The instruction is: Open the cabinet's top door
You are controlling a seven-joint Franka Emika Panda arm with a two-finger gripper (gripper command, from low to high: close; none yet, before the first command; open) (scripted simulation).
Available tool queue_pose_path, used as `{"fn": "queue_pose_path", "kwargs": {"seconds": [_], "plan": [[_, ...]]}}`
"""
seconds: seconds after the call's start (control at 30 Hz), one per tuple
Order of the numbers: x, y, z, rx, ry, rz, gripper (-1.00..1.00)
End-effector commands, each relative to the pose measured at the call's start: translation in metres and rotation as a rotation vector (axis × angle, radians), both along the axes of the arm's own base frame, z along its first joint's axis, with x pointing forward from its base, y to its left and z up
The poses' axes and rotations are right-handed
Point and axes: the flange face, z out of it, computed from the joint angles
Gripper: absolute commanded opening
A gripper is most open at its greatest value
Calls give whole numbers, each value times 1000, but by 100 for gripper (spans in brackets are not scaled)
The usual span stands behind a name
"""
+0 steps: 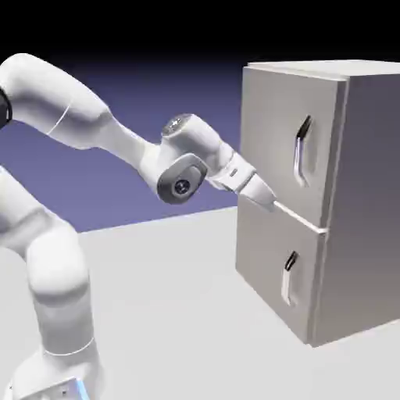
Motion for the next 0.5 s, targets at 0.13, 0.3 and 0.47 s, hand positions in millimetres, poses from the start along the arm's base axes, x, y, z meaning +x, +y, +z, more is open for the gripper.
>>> {"fn": "queue_pose_path", "kwargs": {"seconds": [0.13, 0.3, 0.47], "plan": [[-2, 12, 19, -14, -37, 18, 100], [-7, 21, 35, -28, -78, 30, 100], [-13, 26, 48, -41, -124, 35, 100]]}}
